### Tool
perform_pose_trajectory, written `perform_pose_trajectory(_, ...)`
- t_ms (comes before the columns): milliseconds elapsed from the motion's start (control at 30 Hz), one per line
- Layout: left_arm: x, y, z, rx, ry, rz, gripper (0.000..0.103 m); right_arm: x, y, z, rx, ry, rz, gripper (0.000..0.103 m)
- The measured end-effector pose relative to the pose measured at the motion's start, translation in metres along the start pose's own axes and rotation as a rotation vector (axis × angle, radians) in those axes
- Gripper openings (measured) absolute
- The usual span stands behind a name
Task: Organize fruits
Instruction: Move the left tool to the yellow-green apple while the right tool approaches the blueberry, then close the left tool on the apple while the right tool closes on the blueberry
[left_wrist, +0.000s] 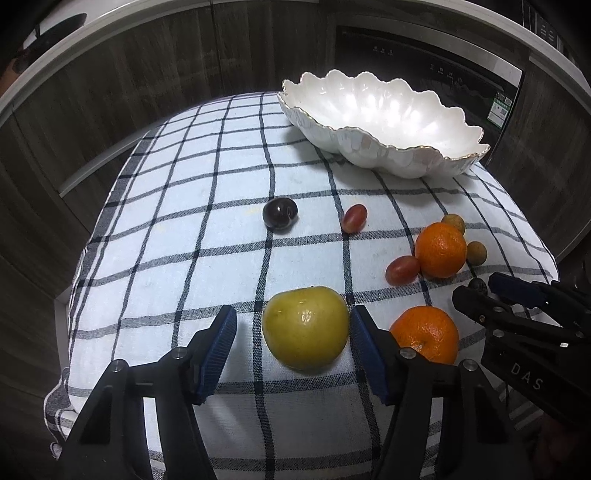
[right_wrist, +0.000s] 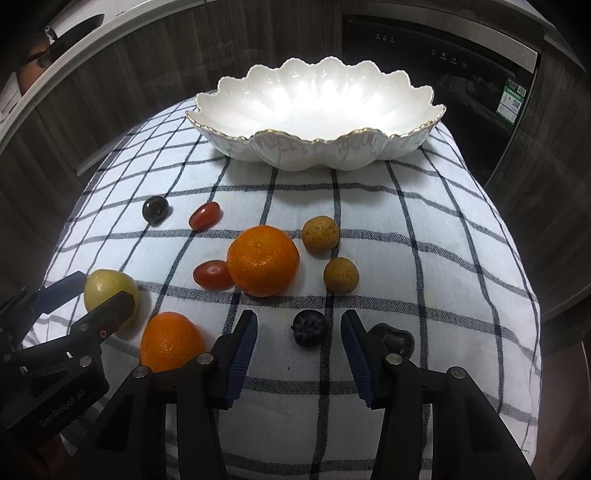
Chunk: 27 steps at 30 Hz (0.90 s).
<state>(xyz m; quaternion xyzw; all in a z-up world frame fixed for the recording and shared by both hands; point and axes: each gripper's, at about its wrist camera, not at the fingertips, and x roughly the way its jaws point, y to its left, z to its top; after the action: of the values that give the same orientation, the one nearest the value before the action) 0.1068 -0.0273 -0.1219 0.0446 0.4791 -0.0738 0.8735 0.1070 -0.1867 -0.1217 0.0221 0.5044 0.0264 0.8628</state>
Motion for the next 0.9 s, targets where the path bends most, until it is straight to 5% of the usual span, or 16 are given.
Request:
perform_pose_trajectory(367,0.0093,-0.0024,-0.0017,0.004,0.036,-0.027,0.049,0.0073,-0.0009,-0.0010,0.000,0.024,-0.004,0.040)
perform_pose_trajectory(667,0.0101,-0.0032,-0.0021,0.002,0.038,-0.031,0.048,0.0069,-0.0025,-0.0007,-0.004,0.020,-0.015,0.023)
perform_pose_trajectory(900,0.0033,-0.0036,-0.0005,0.001,0.022,-0.026,0.048,0.0025,-0.0029,-0.0005,-0.001,0.009,-0.011,0.022)
